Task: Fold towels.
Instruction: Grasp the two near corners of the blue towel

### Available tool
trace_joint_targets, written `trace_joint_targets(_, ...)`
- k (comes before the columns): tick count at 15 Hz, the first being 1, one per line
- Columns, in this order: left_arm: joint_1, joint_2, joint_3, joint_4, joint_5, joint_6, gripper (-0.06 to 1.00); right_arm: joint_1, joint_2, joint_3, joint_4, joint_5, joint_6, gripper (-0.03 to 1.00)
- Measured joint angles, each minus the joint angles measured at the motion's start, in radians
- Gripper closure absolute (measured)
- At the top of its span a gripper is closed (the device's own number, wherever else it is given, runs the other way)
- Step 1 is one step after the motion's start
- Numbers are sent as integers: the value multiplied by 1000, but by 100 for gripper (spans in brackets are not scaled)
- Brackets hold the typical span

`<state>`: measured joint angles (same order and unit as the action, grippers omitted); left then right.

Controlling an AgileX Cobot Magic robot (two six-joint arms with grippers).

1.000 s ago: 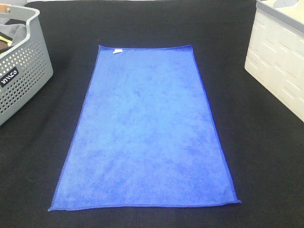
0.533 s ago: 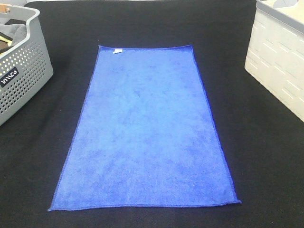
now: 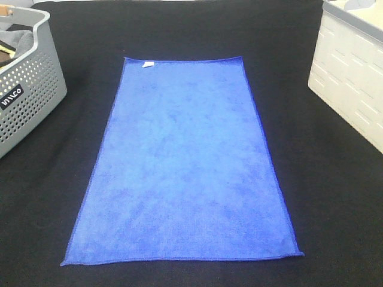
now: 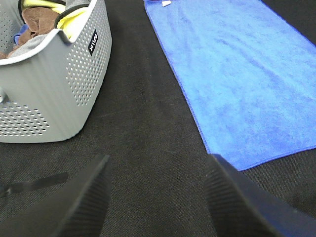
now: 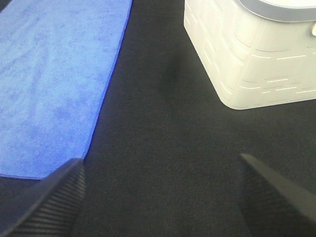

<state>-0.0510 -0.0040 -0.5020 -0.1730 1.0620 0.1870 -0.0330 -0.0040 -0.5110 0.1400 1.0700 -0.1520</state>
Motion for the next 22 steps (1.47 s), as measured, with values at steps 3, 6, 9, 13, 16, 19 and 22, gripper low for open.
trace_joint_targets(3,0,0,0,0,0,0,39,0,0,0,-3,0,0,19)
trace_joint_targets(6,0,0,0,0,0,0,39,0,0,0,-3,0,0,19)
trace_joint_targets(9,0,0,0,0,0,-1,39,0,0,0,-3,0,0,19)
trace_joint_targets(13,0,0,0,0,0,-4,39,0,0,0,-3,0,0,19)
trace_joint_targets(16,0,0,-2,0,-8,-18,39,0,0,0,-3,-2,32,19)
trace_joint_targets(19,0,39,-18,-12,-111,-145,39,0,78,0,0,-17,101,20)
trace_joint_targets(22,0,235,-18,-85,-182,-212,39,0,316,-2,65,-55,105,21)
